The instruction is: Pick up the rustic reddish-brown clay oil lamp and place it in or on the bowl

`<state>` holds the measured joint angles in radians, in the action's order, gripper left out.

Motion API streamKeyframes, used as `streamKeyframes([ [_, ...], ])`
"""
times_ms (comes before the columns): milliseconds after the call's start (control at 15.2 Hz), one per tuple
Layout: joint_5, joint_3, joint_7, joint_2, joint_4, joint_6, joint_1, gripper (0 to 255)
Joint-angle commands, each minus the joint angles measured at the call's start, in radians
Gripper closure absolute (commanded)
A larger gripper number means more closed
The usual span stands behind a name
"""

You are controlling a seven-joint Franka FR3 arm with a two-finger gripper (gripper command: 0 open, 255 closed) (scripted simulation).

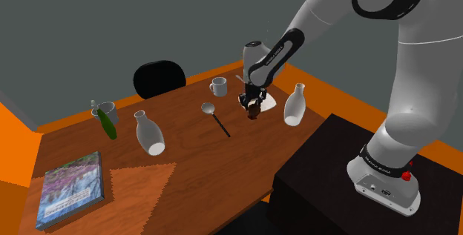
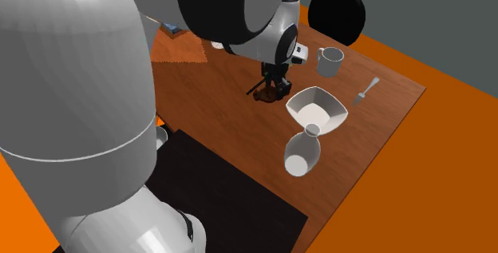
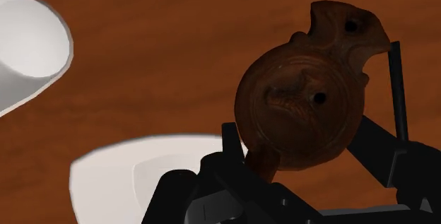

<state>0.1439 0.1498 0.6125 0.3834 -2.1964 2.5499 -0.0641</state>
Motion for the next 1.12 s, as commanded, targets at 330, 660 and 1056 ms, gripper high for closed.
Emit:
streamKeyframes([
  [330,-0.010,-0.031,-0.143,0.111,0.197,-0.081,-0.093,255],
  [660,-0.018,-0.047,-0.235,0.208,0.372,-0.156,-0.152,255],
  [1056,-0.019,-0.058,-0.281,0.303,0.495,-0.182,-0.181,255],
])
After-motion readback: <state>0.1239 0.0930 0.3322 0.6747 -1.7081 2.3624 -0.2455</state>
